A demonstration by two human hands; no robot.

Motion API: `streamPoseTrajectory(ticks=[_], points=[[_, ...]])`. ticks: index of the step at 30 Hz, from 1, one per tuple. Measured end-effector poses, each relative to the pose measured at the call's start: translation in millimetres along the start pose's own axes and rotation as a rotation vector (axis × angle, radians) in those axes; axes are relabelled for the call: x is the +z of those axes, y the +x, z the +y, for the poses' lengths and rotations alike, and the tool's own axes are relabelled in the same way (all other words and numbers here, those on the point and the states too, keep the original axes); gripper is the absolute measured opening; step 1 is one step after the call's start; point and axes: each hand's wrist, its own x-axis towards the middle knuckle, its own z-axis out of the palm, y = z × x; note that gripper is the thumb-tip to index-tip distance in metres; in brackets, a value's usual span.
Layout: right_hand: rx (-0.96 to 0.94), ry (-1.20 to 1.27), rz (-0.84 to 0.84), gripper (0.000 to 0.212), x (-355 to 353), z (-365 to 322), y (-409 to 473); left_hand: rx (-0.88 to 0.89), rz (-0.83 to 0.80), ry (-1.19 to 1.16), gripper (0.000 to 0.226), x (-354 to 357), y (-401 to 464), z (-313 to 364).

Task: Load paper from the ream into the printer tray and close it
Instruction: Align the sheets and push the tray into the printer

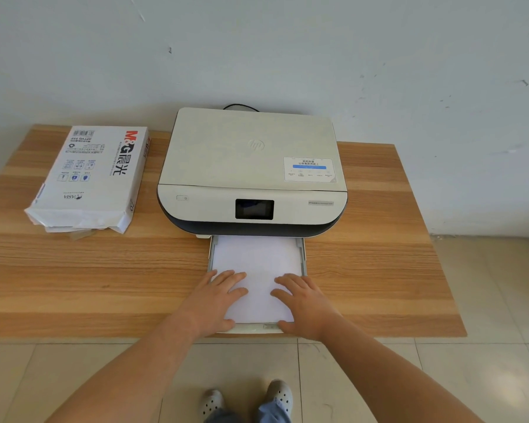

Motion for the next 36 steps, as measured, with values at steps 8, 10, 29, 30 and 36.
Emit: streamPoseTrajectory(ticks=[8, 10, 29, 30, 36], points=[[-0.026, -0.012, -0.031, 0.06, -2, 2, 4, 0.065, -0.015, 0.079, 0.062, 1, 4, -1], [-0.013, 0.006, -0.055, 0.06, -3, 1, 2, 0.062, -0.011, 0.065, 0.061, 3, 4, -1], [0.07, 0.031, -0.253, 0.09, -14, 6, 13, -0.061, -0.119, -0.059, 0.08, -5, 6, -9], [0.071, 0.026, -0.251, 0.09, -13, 5, 13, -0.06, -0.118, -0.06, 0.08, -5, 5, -8], [0.057, 0.022, -0.236, 0.091, -13, 5, 12, -0.044, -0.106, -0.047, 0.081, -5, 6, -8]])
